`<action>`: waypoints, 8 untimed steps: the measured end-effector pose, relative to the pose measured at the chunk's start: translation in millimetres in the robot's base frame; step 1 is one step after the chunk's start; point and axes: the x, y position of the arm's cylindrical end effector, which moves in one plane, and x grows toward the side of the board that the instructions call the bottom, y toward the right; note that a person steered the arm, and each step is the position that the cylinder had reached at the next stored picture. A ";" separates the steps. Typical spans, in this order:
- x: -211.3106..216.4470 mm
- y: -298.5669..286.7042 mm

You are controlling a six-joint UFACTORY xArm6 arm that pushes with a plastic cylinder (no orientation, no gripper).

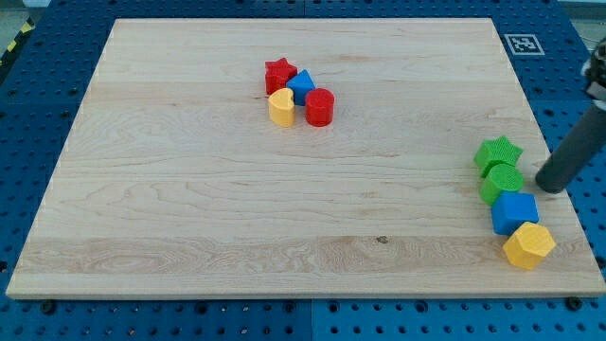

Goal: Place the green star towards the bottom of the red circle

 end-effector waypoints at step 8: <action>-54.4 -52.4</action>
